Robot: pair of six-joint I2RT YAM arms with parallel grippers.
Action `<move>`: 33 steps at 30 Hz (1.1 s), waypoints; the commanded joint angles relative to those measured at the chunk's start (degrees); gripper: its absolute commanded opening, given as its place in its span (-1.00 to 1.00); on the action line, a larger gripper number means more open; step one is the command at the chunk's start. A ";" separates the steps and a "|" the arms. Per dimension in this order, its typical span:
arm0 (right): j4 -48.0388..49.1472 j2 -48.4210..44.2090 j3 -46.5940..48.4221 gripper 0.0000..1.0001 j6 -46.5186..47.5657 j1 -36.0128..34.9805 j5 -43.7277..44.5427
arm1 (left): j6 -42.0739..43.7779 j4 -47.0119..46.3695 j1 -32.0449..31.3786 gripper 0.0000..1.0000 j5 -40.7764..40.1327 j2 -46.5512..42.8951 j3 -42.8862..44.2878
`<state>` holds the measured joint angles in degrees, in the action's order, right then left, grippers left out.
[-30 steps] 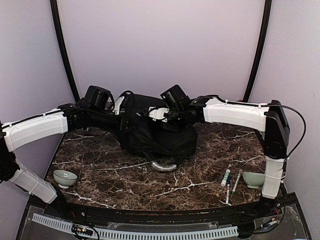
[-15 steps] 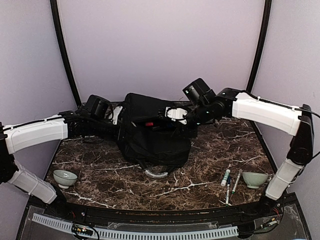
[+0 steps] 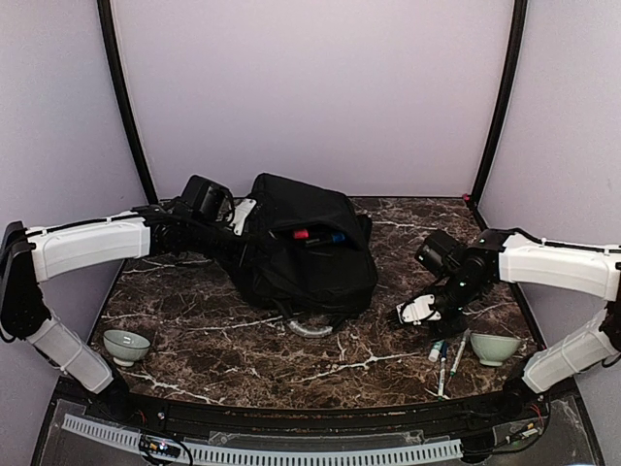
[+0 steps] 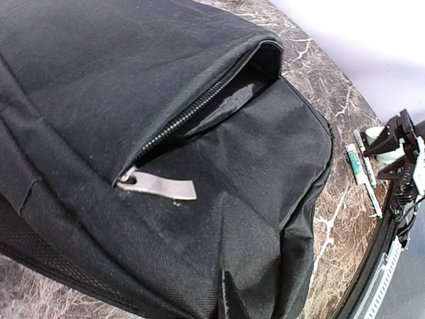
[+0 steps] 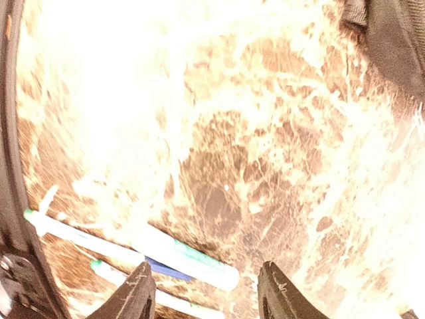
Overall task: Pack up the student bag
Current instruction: Grab the glue stick from the corner of the board.
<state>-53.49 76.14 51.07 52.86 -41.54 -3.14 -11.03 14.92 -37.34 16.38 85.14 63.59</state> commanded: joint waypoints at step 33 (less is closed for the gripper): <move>8.14 10.80 -4.43 -0.19 9.25 -0.56 14.22 | 1.62 -15.93 5.55 -1.00 10.19 -2.28 -5.06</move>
<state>-47.99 84.71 45.41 63.26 -41.63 10.94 -10.13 6.37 -32.18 24.69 85.45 57.80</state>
